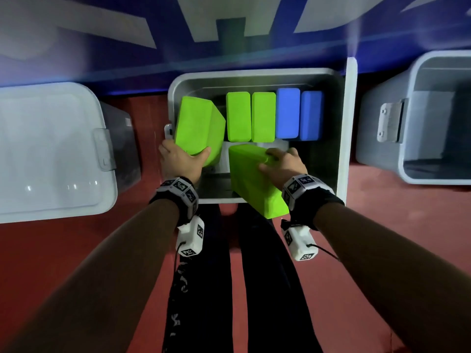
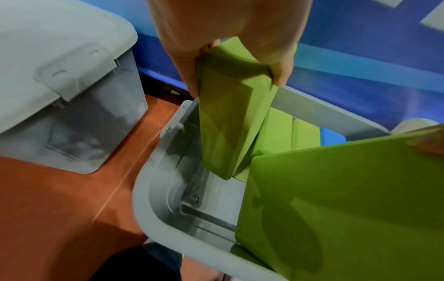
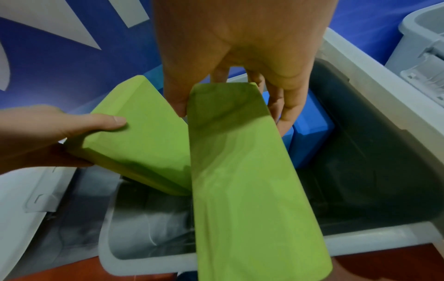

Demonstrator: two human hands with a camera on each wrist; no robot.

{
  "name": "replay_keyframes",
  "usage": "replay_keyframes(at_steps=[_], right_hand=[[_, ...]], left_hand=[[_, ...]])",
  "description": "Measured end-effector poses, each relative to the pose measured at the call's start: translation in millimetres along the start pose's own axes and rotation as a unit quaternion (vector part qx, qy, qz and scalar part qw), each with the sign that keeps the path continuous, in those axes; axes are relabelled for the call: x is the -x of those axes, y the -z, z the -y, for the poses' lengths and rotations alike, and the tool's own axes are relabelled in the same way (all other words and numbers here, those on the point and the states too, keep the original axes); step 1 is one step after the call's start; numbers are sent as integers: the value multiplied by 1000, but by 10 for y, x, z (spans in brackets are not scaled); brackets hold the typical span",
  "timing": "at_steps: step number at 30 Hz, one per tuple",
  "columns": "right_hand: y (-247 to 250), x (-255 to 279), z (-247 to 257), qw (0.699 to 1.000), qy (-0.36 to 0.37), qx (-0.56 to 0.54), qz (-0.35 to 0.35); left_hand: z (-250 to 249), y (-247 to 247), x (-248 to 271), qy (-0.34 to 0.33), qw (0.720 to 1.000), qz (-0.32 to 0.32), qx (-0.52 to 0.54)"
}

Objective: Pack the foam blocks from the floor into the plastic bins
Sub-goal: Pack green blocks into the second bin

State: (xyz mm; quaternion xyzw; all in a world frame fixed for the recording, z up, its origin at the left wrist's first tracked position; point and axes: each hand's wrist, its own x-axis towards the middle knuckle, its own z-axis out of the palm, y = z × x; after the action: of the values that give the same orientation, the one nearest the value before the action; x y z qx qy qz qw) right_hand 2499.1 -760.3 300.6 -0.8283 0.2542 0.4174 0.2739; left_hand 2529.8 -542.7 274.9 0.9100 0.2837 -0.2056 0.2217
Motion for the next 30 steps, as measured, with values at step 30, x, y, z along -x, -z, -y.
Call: replay_keyframes(at_steps=[30], right_hand=[[-584, -785, -40, 989, 32, -139, -34]], left_hand=[[-59, -1412, -1331, 19, 973, 218, 73]])
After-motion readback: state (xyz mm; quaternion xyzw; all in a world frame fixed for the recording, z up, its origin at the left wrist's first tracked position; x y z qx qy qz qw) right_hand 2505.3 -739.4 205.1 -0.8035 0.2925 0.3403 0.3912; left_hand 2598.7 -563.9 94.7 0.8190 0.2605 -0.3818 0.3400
